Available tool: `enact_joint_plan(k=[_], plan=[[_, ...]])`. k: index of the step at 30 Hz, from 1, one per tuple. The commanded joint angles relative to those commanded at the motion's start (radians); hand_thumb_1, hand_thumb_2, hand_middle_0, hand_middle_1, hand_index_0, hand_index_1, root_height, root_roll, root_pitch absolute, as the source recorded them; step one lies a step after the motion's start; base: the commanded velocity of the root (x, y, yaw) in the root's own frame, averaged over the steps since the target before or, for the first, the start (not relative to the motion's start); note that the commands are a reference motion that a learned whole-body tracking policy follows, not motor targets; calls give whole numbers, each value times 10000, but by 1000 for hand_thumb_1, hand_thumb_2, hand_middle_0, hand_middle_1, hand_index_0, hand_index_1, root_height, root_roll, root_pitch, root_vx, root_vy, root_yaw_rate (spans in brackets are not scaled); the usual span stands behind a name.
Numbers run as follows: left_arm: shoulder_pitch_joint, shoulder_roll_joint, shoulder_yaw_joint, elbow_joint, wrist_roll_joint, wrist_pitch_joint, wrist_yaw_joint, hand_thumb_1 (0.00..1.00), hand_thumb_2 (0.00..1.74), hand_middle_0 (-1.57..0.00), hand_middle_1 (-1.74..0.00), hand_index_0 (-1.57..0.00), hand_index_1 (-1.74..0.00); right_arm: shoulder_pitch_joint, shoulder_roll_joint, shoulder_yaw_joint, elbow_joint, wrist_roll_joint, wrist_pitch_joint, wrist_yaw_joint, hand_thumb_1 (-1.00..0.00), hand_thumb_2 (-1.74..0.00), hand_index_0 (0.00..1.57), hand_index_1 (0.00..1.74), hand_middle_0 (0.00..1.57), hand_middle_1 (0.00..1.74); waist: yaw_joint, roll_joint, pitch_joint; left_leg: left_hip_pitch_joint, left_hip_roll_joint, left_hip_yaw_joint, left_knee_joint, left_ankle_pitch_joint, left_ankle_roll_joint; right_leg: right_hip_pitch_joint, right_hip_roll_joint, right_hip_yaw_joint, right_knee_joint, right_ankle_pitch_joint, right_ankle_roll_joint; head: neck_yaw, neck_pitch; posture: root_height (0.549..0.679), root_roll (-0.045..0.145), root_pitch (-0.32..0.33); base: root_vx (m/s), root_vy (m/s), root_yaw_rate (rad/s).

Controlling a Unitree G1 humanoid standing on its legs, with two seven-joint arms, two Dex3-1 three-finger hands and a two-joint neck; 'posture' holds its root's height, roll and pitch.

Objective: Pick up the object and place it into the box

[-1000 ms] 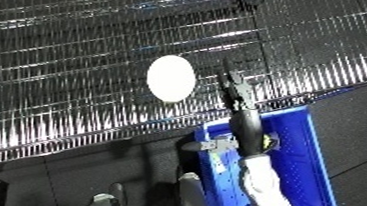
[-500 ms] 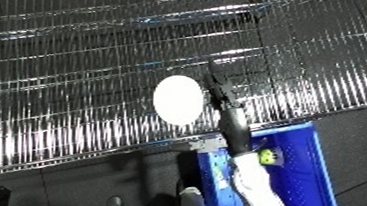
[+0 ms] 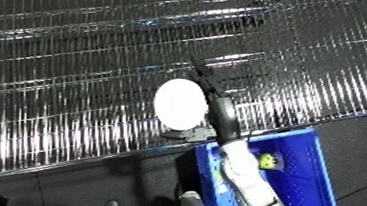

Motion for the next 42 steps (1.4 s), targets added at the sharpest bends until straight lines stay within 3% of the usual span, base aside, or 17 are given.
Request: enact_joint_plan(k=[6,17,27,42], plan=[[-26,-11,-30,41,-51,-87,-37,1000,1740,-1570,-1740,-1570,-1740,-51,-12,63,124,-45,58,-93,-700,-1218,1099,1218,1099,1218,-5,-1,0,235,-26,-6,-333,58,-16,198,15,35,-284,83,26,144,-49,586,58,85,-10,9,11],[319,-30,197,-42,-74,-264,-263,1000,1740,-1570,-1740,-1570,-1740,820,-39,-470,-953,-321,-82,-603,-700,-1218,1099,1218,1099,1218,-218,-136,0,1040,9,-62,-1156,240,-71,948,79,163,-988,270,104,-480,-137,600,58,67,-4,-6,-51],[986,-170,882,-116,69,-436,-548,1000,1740,-1570,-1740,-1570,-1740,2879,43,-1709,-2955,-598,-1135,-861,-700,-1218,1099,1218,1099,1218,-672,-366,-18,1797,231,75,-1725,317,-100,1732,196,379,-1624,402,203,-933,-293,611,56,44,-6,-5,-161],[1753,-92,1916,-376,62,-393,-850,1000,1740,-1570,-1740,-1570,-1740,5291,365,-3071,-4070,-377,-2218,-1799,-700,-1218,1099,1218,1099,1218,-1313,-528,-434,2296,514,337,-2123,253,-55,2275,431,708,-2219,511,322,-359,215,623,49,52,-25,-24,-200]])
